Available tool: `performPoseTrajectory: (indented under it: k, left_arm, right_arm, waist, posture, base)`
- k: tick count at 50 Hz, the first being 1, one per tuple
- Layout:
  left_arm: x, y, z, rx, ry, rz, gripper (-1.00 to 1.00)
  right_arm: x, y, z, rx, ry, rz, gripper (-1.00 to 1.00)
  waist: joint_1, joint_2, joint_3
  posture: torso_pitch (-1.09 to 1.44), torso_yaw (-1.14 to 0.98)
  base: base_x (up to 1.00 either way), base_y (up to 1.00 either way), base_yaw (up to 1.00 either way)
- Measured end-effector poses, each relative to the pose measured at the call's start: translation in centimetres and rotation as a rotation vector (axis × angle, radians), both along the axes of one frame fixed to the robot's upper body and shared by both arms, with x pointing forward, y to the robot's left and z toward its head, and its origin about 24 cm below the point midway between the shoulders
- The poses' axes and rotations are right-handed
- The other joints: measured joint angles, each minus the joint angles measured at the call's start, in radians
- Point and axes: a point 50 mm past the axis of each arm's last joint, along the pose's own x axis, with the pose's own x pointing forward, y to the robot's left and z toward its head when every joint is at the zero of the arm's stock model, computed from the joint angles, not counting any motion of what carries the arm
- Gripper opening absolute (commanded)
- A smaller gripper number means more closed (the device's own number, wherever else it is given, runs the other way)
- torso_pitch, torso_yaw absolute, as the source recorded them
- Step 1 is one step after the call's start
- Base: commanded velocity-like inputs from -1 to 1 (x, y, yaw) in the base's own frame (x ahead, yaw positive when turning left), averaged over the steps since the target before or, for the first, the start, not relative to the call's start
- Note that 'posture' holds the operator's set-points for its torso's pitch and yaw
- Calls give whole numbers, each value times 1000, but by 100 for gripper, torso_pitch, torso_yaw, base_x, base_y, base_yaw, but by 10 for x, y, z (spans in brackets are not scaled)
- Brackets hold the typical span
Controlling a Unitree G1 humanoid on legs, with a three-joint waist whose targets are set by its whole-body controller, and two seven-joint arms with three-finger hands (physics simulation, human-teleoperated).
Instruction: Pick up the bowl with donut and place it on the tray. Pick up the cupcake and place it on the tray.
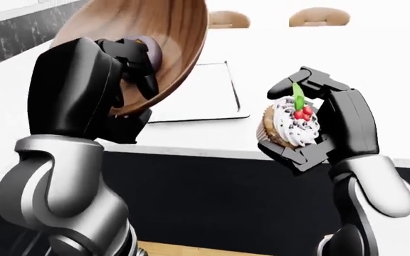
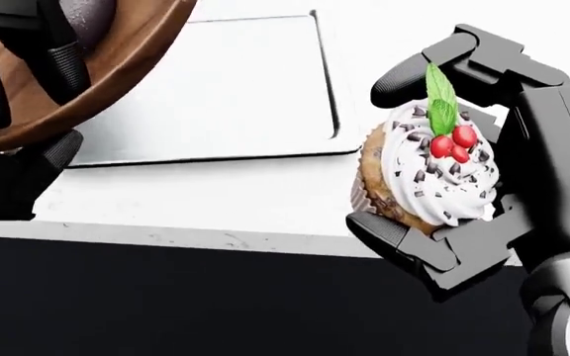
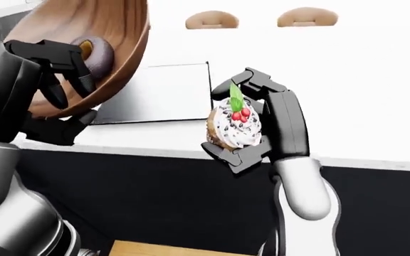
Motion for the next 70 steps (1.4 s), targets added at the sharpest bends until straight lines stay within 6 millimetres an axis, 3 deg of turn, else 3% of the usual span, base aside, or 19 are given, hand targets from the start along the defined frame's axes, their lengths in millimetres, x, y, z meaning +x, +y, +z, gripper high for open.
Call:
performPoseTrajectory:
  k: [2,6,11,16,20,21,22,24,27,29,30,37,47,50,54,56,58,62,70]
  left_arm:
    - [-1,0,3,-4,-12,4,-100]
    - [-6,-2,7,4,-58,-2,-100]
    - [-3,1,3,-2,-23,8,-100]
    - [-2,2,6,-6,-19,13,-100]
    - [-4,-4,9,10,-33,-19,-100]
    - [-3,-6,9,16,-21,-30,-100]
    - [-1,-8,9,24,-7,-43,-100]
    - [0,-8,9,29,4,-50,-100]
    - [-5,-4,14,19,-27,-29,-100]
    - [-9,-4,19,20,-60,-24,-100]
    - [-11,-4,22,20,-78,-20,-100]
    - [-7,2,23,6,-53,16,-100]
    - [-9,-10,30,48,-67,-50,-100]
    - [-8,-8,32,45,-70,-35,-100]
    - [-6,-4,32,36,-65,-5,-100]
    - [-3,-6,33,34,-62,-16,-100]
    - [-1,-11,33,48,-51,-41,-100]
    - [11,-22,39,79,-28,-85,-100]
    - [48,-29,35,118,56,-86,-100]
  right_arm:
    - [-1,-2,2,5,-11,-8,-100]
    - [-3,-4,7,8,-52,-22,-100]
    - [-2,0,7,8,-44,6,-100]
    - [-2,-4,12,15,-62,-8,-100]
    - [-1,-10,10,28,-48,-43,-100]
    - [0,-12,10,32,-37,-52,-100]
    - [0,-13,10,37,-33,-60,-100]
    - [-2,-13,14,36,-59,-58,-100]
    - [-5,-10,20,24,-104,-36,-100]
    - [-6,-13,23,27,-113,-47,-100]
    - [-6,-13,25,29,-119,-50,-100]
    - [-6,-17,23,38,-80,-48,-100]
    - [-11,-22,30,46,-118,-72,-100]
    - [-11,-22,31,47,-119,-64,-100]
    - [-11,-21,31,47,-118,-54,-100]
    - [-12,-24,30,47,-114,-73,-100]
    - [-12,-28,28,55,-103,-99,-100]
    - [-13,-30,31,54,-117,-111,-100]
    - [-13,-28,34,52,-117,-91,-100]
  waist:
    - [1,-18,-2]
    - [0,-18,-23]
    - [24,-60,-18]
    - [25,-80,-24]
    - [10,-65,-2]
    - [7,-77,10]
    - [9,-104,23]
    - [20,-125,21]
    - [20,-116,21]
    - [8,-95,12]
    - [10,-72,3]
    - [22,-97,5]
    - [17,-82,0]
    - [21,-68,-28]
    - [27,-55,-30]
    - [39,-79,-6]
    - [35,-76,8]
    - [23,-64,-5]
    - [19,-70,8]
  posture:
    - [0,0]
    - [0,0]
    - [0,0]
    - [0,0]
    - [0,0]
    - [0,0]
    - [0,0]
    - [0,0]
    - [0,0]
    - [0,0]
    - [0,0]
    - [0,0]
    - [0,0]
    - [0,0]
    - [0,0]
    - [0,0]
    - [0,0]
    - [0,0]
    - [0,0]
  base:
    - [30,27,0]
    - [10,8,0]
    - [9,7,0]
    - [3,4,0]
    - [0,0,0]
    - [0,0,0]
    - [0,0,0]
    - [0,0,0]
    - [0,0,0]
    - [0,0,0]
    - [0,0,0]
    - [0,0,0]
    - [-1,0,0]
    - [-58,0,0]
    - [-45,0,0]
    - [0,0,0]
    - [0,0,0]
    - [0,0,0]
    - [0,0,0]
